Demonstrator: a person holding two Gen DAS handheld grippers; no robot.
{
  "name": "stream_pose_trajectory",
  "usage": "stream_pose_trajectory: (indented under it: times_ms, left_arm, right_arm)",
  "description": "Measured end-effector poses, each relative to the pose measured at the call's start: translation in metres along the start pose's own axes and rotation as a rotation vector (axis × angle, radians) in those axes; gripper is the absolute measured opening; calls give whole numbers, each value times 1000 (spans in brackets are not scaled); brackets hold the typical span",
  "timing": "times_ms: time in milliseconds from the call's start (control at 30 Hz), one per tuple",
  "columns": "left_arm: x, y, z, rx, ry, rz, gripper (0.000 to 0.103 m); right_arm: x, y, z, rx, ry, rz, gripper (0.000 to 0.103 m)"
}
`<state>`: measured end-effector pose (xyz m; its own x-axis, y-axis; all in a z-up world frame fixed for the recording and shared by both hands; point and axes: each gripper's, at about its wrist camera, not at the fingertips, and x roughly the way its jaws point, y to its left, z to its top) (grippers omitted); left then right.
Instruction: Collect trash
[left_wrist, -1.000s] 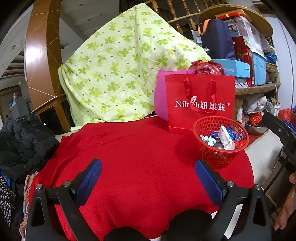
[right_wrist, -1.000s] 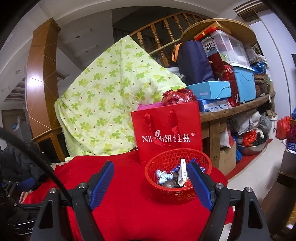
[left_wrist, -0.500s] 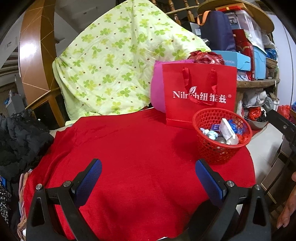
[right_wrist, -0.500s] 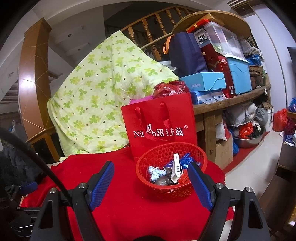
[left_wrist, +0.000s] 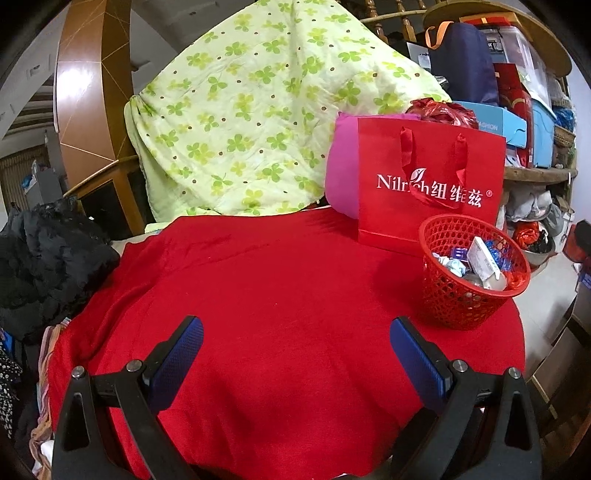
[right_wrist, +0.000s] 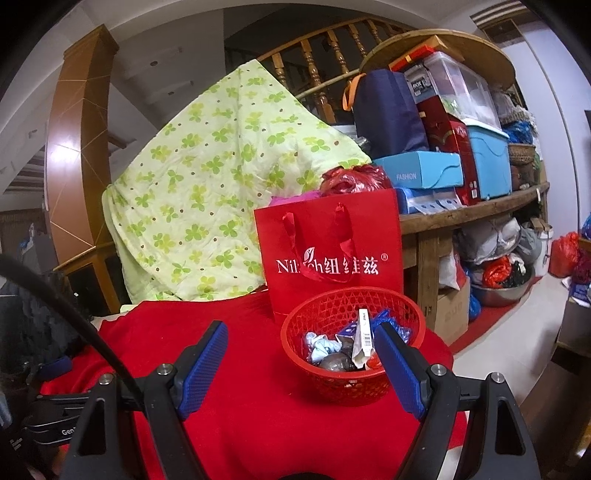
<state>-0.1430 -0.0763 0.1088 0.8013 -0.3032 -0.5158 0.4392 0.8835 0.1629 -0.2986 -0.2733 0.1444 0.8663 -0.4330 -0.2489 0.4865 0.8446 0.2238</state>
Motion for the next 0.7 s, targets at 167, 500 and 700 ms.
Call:
stream_pose_trajectory:
  times_ms: [167, 500, 700]
  left_arm:
    - [0, 5, 0, -3, -5, 12, 101]
    - [4, 32, -2, -64, 11, 69, 101]
    - [-2, 14, 1, -24, -12, 35, 101]
  right_arm:
    - [2, -4, -1, 21, 5, 3, 84]
    - [2, -1, -2, 14, 5, 13, 84]
    - [1, -2, -1, 11, -6, 7, 84]
